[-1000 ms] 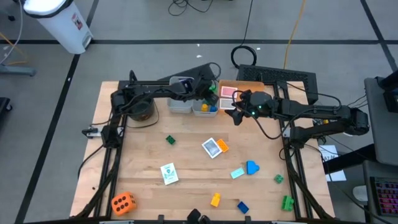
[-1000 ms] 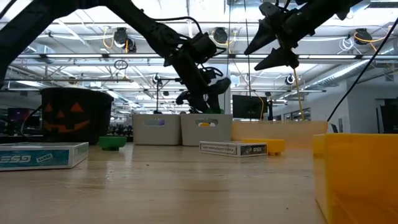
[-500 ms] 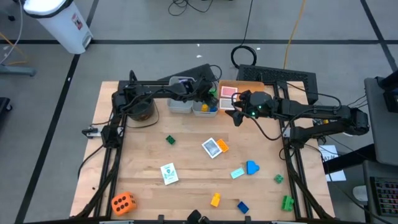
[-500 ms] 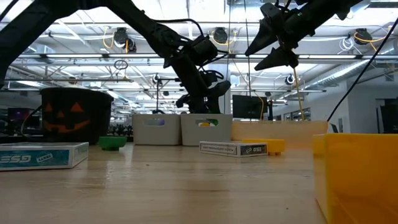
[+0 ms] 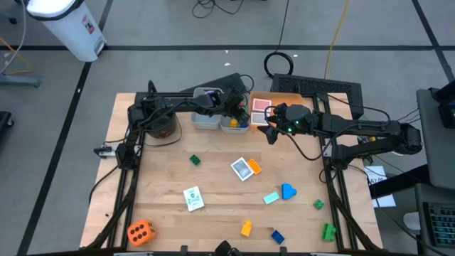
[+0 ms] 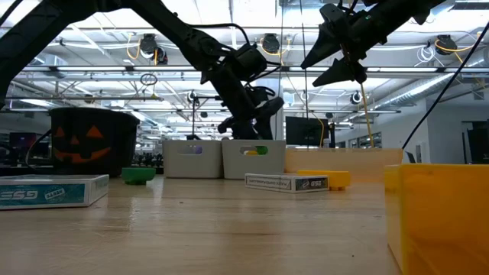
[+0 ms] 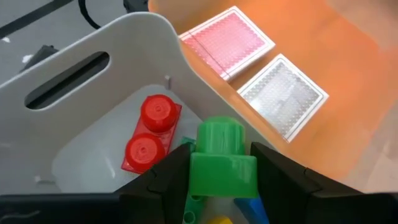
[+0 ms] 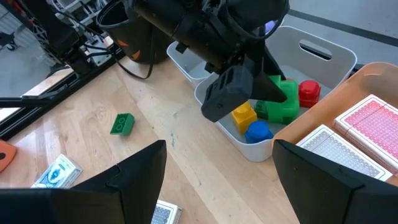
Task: Pick & Place Toys
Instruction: Put the green gamepiece into the right gray bin, then put the blue gamepiece into the right gray bin
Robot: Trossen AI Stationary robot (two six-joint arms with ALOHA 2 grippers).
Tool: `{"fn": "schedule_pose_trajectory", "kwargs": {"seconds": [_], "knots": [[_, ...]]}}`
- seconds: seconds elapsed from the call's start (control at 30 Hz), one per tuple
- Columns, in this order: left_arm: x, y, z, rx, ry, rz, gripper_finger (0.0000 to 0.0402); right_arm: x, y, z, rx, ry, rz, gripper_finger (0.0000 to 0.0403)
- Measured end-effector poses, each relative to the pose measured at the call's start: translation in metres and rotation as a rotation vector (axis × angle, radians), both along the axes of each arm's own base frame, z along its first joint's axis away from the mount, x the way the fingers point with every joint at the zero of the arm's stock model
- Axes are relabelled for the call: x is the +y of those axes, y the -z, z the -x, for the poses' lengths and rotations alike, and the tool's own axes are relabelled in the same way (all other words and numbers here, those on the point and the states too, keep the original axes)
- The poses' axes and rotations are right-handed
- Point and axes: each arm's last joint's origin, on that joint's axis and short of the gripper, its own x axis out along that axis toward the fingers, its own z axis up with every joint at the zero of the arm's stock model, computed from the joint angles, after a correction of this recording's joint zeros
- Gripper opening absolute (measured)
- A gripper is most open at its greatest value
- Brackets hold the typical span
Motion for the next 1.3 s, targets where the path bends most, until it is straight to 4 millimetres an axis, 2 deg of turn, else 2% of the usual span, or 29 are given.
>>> {"fn": "schedule_pose_trajectory", "kwargs": {"seconds": [0.43, 0.77, 0.93, 1.1, 1.3], "knots": [[0.0, 0.0, 0.0, 0.004, 0.002, -0.001, 0.0177, 0.0, 0.0, 0.0, 0.0, 0.0, 0.0, 0.0283], [-0.003, 0.007, 0.007, 0.115, 0.044, 0.018, 0.0177, 0.0, 0.0, 0.0, 0.001, -0.002, 0.003, 0.0283], [0.001, 0.006, 0.01, 0.111, 0.055, 0.046, 0.0178, 0.0, 0.0, 0.0, 0.008, -0.012, 0.019, 0.0283], [0.006, -0.009, 0.018, 0.08, 0.048, 0.055, 0.0194, 0.0, 0.0, 0.0, 0.009, -0.012, 0.02, 0.0283], [0.011, -0.043, 0.028, -0.008, 0.03, 0.004, 0.0225, 0.0, 0.0, 0.0, 0.006, -0.013, 0.025, 0.0283]]}}
